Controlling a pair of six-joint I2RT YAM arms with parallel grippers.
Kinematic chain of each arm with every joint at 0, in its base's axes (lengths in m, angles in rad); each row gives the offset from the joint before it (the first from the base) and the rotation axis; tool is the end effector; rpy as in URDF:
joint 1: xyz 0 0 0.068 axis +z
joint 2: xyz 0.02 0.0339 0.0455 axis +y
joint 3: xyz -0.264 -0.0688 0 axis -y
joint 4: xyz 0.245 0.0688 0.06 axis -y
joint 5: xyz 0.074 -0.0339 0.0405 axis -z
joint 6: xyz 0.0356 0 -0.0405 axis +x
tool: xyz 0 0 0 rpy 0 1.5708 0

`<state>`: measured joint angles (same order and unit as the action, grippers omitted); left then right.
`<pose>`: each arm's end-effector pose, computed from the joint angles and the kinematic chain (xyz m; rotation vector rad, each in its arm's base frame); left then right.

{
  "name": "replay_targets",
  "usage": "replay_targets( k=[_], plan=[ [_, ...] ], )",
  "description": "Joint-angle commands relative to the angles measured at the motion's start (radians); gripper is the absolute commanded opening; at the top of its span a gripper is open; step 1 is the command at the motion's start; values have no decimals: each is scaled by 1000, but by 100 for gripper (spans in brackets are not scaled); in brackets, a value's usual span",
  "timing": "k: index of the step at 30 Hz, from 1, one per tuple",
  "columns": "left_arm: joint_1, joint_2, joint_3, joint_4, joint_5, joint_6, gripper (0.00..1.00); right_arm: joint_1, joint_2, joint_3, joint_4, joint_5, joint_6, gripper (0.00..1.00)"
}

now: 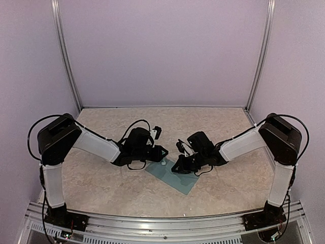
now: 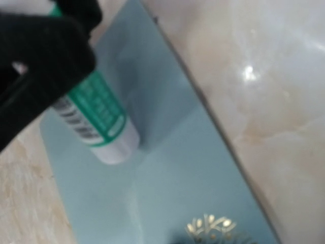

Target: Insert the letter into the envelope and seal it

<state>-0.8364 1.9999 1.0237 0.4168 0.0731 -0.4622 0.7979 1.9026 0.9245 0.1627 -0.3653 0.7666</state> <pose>0.2726 -0.3058 0.1261 0.4627 2.1993 -0.8177 0.2465 0.2710 0.1153 -0.2351 2.6401 1.0856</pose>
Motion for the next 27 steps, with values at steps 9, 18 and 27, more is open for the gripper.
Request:
replay_targets(
  k=[9,18,27],
  plan=[
    [-1,35,-47,7,-70,26,2,-8,-6,-80,-105,44,-1,0],
    [-7,24,-80,14,-70,17,2,-8,-50,-151,-115,66,11,0],
    [-25,19,-82,8,-101,13,2,2,25,-64,-100,30,-8,0]
  ],
)
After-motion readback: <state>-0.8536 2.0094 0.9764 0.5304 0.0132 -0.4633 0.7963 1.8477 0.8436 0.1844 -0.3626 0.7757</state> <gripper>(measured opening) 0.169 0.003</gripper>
